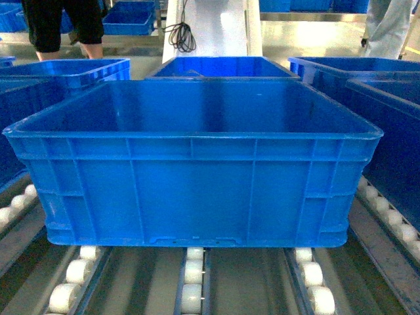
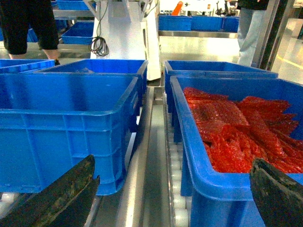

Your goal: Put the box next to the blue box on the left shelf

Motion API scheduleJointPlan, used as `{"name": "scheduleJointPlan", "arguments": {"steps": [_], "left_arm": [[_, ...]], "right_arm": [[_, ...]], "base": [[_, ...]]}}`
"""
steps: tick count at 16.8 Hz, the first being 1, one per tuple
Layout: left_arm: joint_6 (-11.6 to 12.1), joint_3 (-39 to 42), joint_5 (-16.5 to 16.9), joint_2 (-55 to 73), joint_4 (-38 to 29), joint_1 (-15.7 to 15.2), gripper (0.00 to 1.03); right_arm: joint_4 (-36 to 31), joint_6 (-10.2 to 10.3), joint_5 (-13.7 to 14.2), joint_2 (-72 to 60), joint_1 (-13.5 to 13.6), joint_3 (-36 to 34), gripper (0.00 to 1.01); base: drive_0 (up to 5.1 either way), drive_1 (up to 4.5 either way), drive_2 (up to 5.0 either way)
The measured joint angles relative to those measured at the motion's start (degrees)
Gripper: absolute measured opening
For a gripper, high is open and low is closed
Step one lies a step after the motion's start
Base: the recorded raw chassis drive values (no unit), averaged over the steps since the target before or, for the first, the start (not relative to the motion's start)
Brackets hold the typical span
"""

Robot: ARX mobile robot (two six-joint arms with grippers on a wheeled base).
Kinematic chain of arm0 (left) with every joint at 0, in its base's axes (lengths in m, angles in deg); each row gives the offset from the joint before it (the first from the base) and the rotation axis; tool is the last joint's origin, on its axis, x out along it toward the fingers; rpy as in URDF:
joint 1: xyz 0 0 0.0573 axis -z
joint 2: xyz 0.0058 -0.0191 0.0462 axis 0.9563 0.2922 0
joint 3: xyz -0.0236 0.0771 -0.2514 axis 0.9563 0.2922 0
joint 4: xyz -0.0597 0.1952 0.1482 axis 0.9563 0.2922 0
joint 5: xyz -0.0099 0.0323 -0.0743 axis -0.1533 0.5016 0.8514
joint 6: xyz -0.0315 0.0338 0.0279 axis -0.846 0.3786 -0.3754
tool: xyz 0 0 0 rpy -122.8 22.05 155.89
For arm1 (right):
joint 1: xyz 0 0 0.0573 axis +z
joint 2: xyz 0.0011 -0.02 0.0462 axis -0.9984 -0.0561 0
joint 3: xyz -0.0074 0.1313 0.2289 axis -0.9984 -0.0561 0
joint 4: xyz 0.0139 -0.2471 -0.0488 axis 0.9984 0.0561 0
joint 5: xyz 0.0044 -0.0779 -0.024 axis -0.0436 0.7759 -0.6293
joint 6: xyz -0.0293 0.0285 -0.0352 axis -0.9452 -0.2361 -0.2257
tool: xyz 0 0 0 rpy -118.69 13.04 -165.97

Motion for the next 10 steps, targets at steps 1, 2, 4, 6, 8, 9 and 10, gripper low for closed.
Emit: {"name": "scheduleJointPlan", "arguments": {"steps": [1, 2, 4, 6, 8, 9, 10], "left_arm": [[0.0, 0.0, 0.02, 0.0, 0.0, 0.0, 0.98], [0.0, 0.0, 0.0, 0.0, 0.0, 0.0, 0.98], [0.0, 0.0, 0.02, 0.0, 0.0, 0.0, 0.98], [0.0, 0.0, 0.0, 0.0, 0.0, 0.0, 0.98], [0.0, 0.0, 0.0, 0.0, 0.0, 0.0, 0.98], [0.02, 0.0, 0.0, 0.0, 0.0, 0.0, 0.98], [0.0, 0.0, 0.0, 0.0, 0.0, 0.0, 0.98]], "right_arm": [[0.0, -0.02, 0.0, 0.0, 0.0, 0.0, 0.98], [0.0, 0.0, 0.0, 0.0, 0.0, 0.0, 0.98], [0.0, 0.0, 0.0, 0.0, 0.0, 0.0, 0.98], [0.0, 0.0, 0.0, 0.0, 0.0, 0.0, 0.98], [0.0, 0.0, 0.0, 0.0, 0.0, 0.0, 0.98], [0.0, -0.02, 0.0, 0.0, 0.0, 0.0, 0.98], [0.0, 0.0, 0.0, 0.0, 0.0, 0.0, 0.98]], "base": [[0.0, 0.0, 0.0], [0.0, 0.0, 0.0], [0.0, 0.0, 0.0], [0.0, 0.0, 0.0], [0.0, 0.0, 0.0], [0.0, 0.0, 0.0], [0.0, 0.0, 0.0]]}}
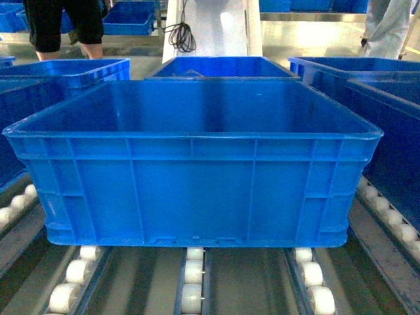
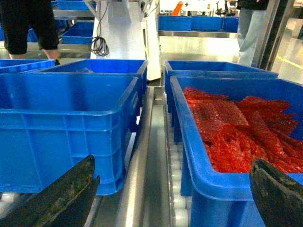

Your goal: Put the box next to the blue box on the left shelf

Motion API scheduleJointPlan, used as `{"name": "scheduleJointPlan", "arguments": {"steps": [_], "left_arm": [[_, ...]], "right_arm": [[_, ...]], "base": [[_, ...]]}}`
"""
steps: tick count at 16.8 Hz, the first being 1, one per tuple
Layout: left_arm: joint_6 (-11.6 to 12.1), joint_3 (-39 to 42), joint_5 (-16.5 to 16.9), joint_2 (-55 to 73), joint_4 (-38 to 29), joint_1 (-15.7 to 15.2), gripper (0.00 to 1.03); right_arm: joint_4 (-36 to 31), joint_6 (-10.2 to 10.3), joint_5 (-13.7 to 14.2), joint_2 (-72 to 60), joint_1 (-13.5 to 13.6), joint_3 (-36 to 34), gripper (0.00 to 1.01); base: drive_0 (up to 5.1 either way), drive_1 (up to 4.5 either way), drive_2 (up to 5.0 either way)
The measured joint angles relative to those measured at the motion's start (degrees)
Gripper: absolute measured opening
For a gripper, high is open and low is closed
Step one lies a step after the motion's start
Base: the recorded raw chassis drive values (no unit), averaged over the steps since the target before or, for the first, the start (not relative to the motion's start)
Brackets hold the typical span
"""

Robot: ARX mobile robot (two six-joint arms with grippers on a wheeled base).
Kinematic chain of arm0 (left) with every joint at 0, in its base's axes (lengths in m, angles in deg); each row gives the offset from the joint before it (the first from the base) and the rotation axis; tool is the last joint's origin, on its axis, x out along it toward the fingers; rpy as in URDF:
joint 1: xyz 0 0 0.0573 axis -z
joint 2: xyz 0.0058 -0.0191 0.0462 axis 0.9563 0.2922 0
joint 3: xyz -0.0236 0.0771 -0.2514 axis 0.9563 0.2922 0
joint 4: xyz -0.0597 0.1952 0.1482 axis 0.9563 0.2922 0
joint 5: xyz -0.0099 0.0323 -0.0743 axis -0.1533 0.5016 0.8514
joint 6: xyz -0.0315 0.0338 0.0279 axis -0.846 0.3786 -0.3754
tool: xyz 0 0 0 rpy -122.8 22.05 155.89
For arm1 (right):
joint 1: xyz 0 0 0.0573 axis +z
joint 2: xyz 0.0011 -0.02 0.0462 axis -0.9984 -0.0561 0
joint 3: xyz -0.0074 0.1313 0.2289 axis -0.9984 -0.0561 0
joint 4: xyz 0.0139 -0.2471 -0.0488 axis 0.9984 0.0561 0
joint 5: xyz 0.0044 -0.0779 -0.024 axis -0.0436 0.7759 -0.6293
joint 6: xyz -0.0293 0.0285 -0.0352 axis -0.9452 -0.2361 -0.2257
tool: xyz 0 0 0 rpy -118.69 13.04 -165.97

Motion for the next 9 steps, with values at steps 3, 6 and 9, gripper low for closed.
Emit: {"name": "scheduleJointPlan", "arguments": {"steps": [3, 6, 9], "left_arm": [[0.0, 0.0, 0.0, 0.0, 0.0, 0.0, 0.98], [0.0, 0.0, 0.0, 0.0, 0.0, 0.0, 0.98], [0.0, 0.0, 0.02, 0.0, 0.0, 0.0, 0.98]], "right_arm": [[0.0, -0.02, 0.0, 0.0, 0.0, 0.0, 0.98], [0.0, 0.0, 0.0, 0.0, 0.0, 0.0, 0.98], [0.0, 0.0, 0.0, 0.0, 0.0, 0.0, 0.98]], "base": [[0.0, 0.0, 0.0], [0.0, 0.0, 0.0], [0.0, 0.0, 0.0]]}}
